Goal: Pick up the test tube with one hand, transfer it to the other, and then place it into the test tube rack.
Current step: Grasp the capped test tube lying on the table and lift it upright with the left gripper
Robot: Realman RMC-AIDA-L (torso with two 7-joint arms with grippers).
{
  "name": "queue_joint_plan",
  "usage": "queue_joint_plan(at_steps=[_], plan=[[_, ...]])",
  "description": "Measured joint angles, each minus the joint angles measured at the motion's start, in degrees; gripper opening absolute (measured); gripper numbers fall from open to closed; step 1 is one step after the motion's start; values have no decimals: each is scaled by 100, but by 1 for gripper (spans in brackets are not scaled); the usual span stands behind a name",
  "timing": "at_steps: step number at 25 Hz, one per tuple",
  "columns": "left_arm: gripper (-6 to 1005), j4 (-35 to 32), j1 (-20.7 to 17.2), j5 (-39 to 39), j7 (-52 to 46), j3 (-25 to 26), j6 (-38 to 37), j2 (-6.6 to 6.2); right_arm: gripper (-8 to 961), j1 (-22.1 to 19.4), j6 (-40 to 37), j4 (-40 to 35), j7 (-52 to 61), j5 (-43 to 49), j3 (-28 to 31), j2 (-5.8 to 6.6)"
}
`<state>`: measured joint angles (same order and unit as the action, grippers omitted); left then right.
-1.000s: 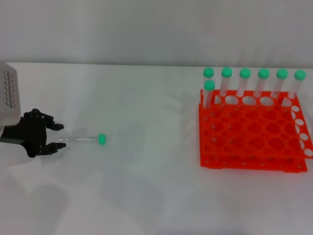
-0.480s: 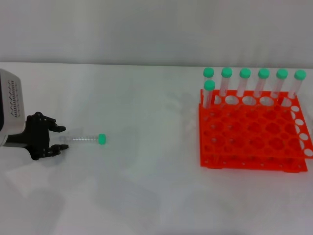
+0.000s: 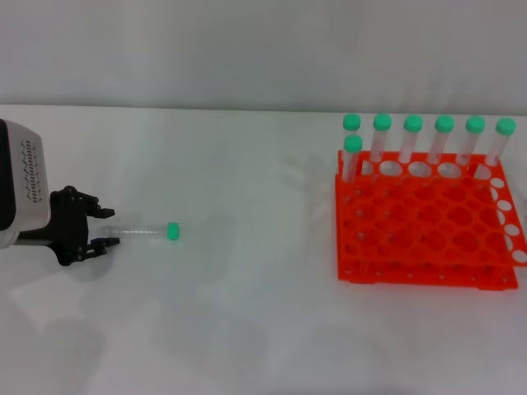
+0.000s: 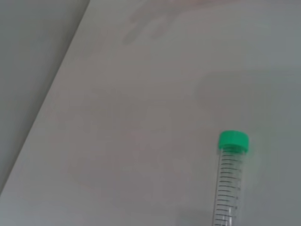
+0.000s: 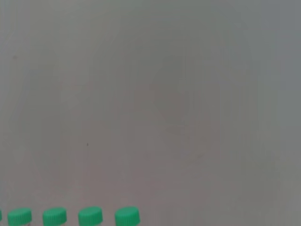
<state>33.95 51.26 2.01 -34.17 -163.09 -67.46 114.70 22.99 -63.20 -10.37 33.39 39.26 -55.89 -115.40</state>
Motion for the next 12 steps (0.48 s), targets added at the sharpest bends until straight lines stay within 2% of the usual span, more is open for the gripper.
queue_joint_plan(at_steps=[6,12], plan=[[457,-107,-2,-1,50,-3,0,6,783,13,16,0,5,-4,0,-7],[412,-207,-32,11,52,-4,-1,0,779,13,16,0,19,-6,0,-9]])
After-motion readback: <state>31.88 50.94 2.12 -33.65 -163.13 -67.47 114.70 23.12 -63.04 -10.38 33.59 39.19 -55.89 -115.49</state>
